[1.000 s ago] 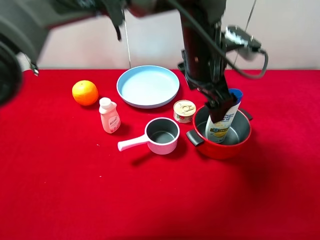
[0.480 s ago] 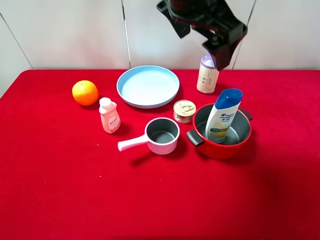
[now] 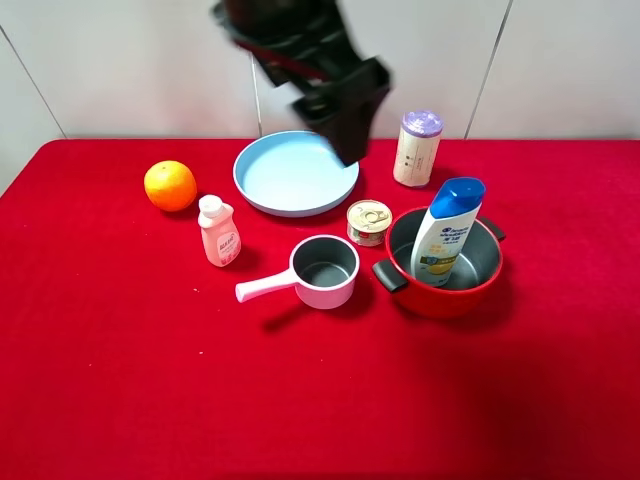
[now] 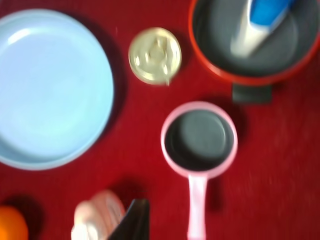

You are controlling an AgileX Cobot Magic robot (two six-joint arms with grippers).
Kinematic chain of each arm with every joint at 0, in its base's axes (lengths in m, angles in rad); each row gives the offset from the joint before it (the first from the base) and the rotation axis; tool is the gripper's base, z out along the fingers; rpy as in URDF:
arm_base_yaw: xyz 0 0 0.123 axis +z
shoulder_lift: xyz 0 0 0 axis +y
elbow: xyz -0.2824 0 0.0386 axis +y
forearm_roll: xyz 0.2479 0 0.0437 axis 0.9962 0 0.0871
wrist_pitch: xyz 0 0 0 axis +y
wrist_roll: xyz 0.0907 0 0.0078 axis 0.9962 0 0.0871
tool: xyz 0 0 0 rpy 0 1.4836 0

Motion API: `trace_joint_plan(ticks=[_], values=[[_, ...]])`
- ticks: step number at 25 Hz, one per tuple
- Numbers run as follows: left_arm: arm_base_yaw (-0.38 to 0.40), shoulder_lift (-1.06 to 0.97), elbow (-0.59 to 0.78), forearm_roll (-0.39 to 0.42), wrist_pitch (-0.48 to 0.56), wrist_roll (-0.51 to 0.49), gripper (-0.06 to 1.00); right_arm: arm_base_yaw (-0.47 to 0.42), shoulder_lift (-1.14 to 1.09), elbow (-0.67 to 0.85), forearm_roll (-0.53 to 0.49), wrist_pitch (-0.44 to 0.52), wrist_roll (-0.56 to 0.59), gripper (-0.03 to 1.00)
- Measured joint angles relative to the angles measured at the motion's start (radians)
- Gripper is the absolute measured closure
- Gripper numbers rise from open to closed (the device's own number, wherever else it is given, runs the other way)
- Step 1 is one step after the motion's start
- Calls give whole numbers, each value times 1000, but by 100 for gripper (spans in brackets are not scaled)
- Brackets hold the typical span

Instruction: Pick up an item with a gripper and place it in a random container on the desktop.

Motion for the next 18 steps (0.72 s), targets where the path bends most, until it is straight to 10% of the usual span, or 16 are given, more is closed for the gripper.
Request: trace_joint_plan(ticks=[18], values=[[0,-482,591,-20,-2,-63,-5,0,0,0,0,0,0,27]])
